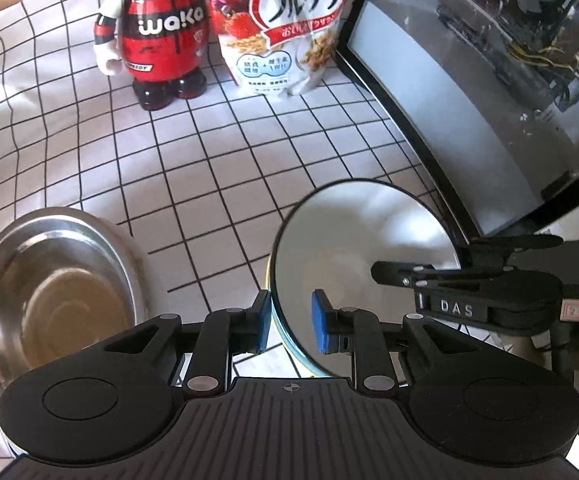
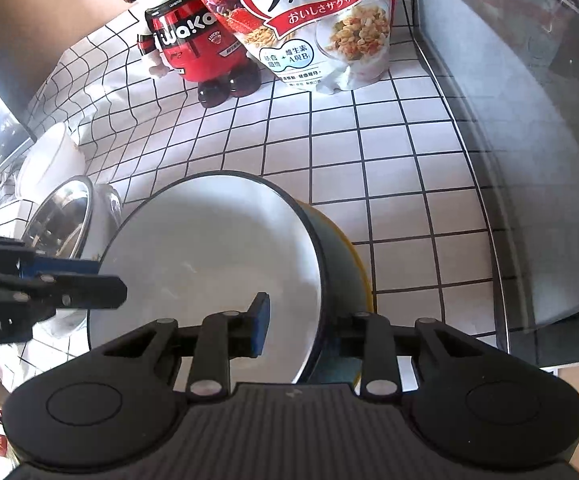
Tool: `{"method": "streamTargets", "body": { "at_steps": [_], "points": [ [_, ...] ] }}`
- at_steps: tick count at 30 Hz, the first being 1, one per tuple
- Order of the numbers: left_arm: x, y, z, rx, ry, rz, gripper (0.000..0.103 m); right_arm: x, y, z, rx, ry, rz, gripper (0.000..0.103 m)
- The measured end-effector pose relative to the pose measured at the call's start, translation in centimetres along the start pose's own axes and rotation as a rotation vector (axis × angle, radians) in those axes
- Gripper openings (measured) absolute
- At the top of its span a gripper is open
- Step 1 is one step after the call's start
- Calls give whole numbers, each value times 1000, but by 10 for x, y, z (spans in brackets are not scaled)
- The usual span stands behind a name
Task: Organize plates and bowls
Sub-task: 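Set the blue bowl down on the cloth and open both tools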
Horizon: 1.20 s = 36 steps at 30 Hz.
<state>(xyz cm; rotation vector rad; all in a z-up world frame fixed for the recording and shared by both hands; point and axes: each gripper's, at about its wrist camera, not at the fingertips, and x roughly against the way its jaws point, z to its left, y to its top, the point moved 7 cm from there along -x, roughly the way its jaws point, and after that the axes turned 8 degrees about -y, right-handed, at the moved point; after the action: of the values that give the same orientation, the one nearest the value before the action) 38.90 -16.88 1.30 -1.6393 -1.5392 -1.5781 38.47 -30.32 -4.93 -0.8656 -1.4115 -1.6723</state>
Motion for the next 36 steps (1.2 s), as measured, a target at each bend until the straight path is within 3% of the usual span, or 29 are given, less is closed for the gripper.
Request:
{"method": "streamTargets", "body": {
  "at_steps": [7,12,22,24,28,36],
  "points": [
    [-9,-3,1,-13,59,15,24,7,-1,-2,1,-10,-16,29],
    [-12,-6,2,12,45,13,23,21,1,-10,-14,-10,-43,29],
    [-11,-6,-4,14,31,-8,23,57,6,-8,103,-175,-217,29],
    [-11,-7,0,28,38,-14,23,53,4,-12,81,-176,-205,29],
    [-9,-8,4,50,46,-16,23,38,-5,-14,64,-178,-162,18],
    [-7,-8,3,56,42,-30,23,31,-9,-14,44,-161,-145,18]
  ]
}}
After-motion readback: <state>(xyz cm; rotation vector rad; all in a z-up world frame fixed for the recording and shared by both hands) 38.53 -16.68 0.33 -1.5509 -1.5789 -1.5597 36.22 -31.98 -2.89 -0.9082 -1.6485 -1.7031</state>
